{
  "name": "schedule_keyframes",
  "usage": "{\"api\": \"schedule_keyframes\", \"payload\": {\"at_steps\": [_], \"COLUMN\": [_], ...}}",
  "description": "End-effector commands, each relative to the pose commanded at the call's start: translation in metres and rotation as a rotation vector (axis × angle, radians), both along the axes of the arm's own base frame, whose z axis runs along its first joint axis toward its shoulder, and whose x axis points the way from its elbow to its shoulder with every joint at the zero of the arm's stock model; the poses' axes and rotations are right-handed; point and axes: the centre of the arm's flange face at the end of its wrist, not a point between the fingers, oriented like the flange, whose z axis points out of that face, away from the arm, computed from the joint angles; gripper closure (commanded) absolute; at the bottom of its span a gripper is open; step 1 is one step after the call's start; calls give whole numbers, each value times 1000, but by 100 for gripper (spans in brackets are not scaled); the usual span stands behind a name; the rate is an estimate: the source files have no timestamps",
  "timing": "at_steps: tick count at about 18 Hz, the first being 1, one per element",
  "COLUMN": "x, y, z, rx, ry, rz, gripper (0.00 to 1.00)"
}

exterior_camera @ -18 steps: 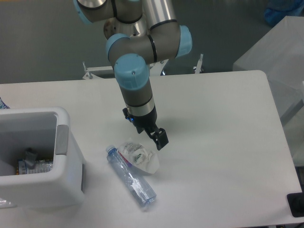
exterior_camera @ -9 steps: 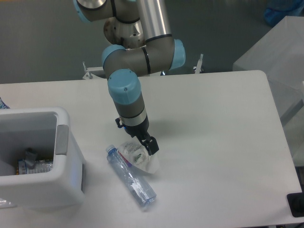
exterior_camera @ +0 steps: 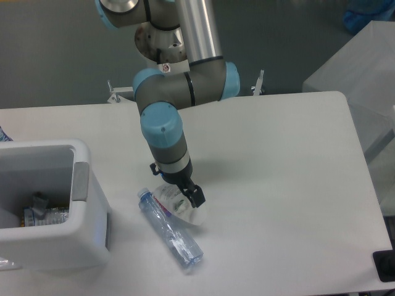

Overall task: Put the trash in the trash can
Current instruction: 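Lower the gripper onto the wrapper and close it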

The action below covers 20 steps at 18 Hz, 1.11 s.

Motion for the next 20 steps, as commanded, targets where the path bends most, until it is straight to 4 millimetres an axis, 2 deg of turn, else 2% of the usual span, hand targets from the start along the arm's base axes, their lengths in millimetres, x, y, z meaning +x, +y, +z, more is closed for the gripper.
{"api": "schedule_keyframes", "payload": {"at_steps": [1,5,7,8,11,14,20], "x": [0,0,0,1,1,0,-3], "y": [0,-1,-1,-1,-2,-4,-18], "z": [0,-1,0,3,6,20,73], "rx": [0,-4,-5,-2,4,23,119], "ry": [0,0,1,2,3,10,21], "rz": [1,2,4,3,1,4,20], "gripper": [2,35,55,69,74,75,75]}}
